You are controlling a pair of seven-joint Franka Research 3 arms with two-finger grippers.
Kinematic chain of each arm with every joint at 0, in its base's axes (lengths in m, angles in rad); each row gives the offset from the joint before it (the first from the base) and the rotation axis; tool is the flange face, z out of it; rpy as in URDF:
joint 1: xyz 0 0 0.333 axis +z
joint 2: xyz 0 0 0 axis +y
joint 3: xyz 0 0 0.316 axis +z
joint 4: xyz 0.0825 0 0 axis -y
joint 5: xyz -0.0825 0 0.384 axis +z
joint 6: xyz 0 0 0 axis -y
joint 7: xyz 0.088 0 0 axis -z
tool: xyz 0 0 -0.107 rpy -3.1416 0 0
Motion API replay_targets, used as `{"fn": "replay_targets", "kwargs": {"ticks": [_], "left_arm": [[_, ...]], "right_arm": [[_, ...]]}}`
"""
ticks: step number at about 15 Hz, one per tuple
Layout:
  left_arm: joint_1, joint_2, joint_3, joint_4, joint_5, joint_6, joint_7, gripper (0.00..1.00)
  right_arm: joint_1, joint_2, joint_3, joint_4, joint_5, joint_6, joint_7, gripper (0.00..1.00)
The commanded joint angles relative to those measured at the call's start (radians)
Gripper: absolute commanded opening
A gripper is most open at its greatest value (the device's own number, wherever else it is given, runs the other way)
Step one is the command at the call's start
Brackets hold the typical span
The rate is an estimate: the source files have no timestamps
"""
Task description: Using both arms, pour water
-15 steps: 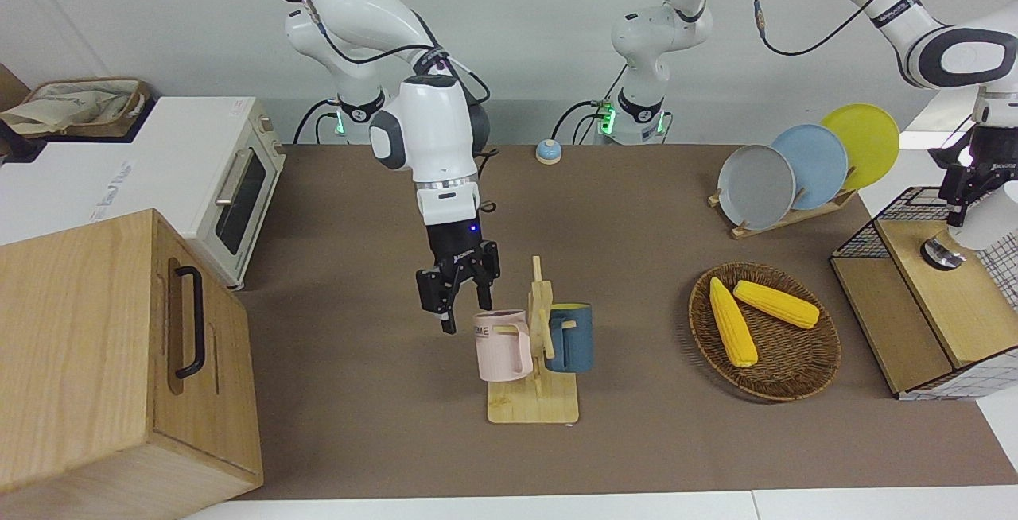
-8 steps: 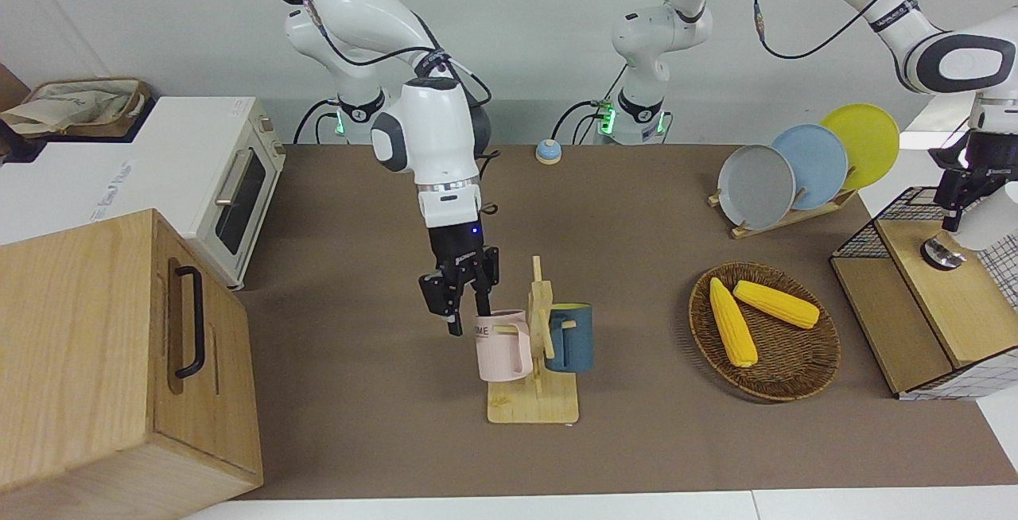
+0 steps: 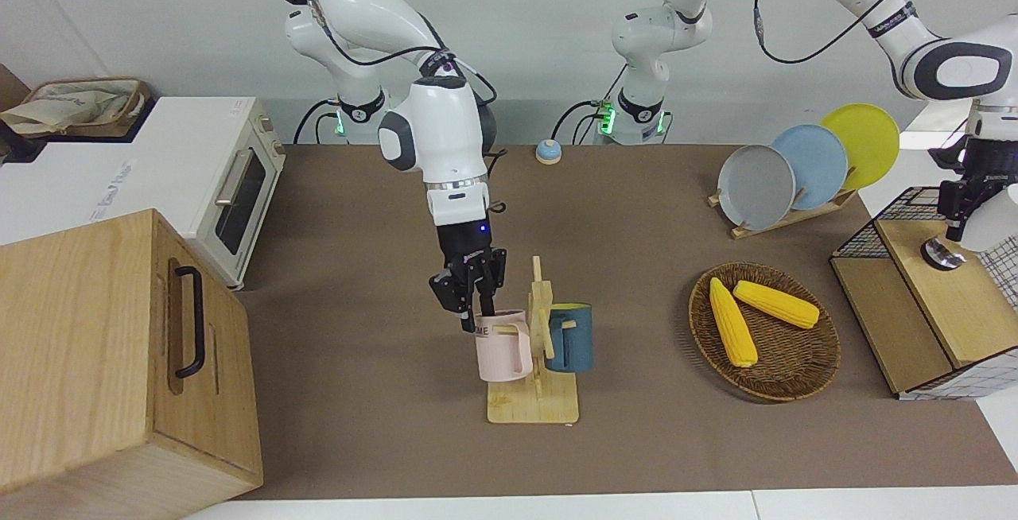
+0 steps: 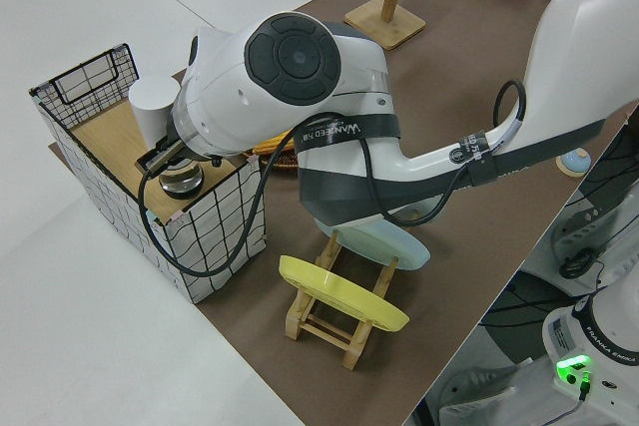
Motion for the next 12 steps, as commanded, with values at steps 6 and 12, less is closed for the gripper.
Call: {"fn": "replay_targets", "kwargs": {"ticks": [6, 12], "left_arm": [[-0.01, 0.011, -0.004, 0.022, -0.026, 0.023, -0.025, 0.0], [-0.01, 0.008, -0.004, 0.051, -0.015, 0.012, -0.042, 0.0]], "right_arm": [[0.001, 0.025, -0.006, 0.025, -0.014, 0.004, 0.028, 0.276], [0.003, 0.038, -0.006, 0.038, -0.011, 0.003, 0.028, 0.259]]}}
